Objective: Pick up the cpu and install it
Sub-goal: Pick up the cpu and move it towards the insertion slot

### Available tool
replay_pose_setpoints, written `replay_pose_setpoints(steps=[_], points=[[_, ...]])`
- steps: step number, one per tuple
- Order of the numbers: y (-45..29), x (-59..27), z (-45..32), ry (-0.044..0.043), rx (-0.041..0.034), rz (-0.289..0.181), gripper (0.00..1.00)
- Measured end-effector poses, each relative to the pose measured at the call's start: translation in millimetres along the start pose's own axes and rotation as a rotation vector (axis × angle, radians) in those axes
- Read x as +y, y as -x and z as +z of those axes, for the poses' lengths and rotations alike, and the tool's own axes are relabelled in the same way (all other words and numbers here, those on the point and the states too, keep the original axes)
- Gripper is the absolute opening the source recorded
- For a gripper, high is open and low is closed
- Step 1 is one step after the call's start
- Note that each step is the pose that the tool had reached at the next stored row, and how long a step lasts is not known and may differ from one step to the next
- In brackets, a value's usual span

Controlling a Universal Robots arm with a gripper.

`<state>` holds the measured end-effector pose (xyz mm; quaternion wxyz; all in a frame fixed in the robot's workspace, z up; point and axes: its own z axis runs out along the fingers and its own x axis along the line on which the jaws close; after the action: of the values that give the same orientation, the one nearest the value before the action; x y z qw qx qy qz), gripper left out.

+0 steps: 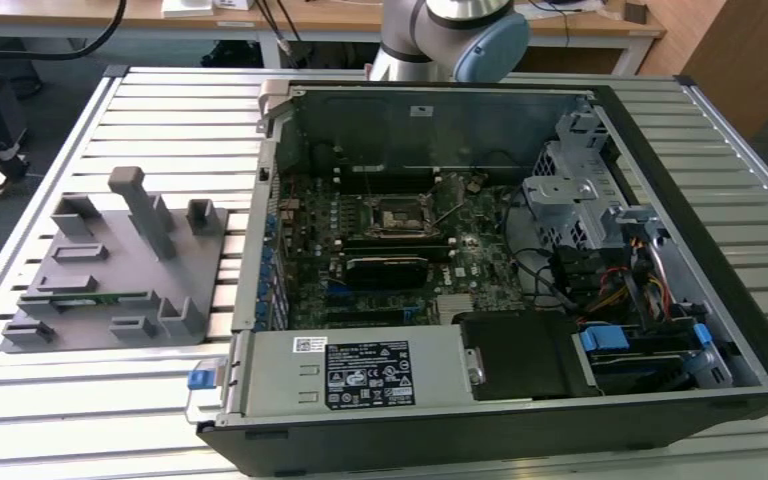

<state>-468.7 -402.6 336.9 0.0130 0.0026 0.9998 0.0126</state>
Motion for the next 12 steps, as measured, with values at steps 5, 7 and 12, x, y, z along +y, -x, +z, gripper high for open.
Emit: replay_pose_setpoints(steps=[5, 7, 12], points=[[0.1, 0.3, -4.1, 0.0, 0.0001, 0.0, 0.55], [0.2, 0.5, -5.8, 0.0, -0.0001, 0.0, 0.55], [0.3, 0.8, -10.5, 0.0, -0.0001, 0.0, 0.55]])
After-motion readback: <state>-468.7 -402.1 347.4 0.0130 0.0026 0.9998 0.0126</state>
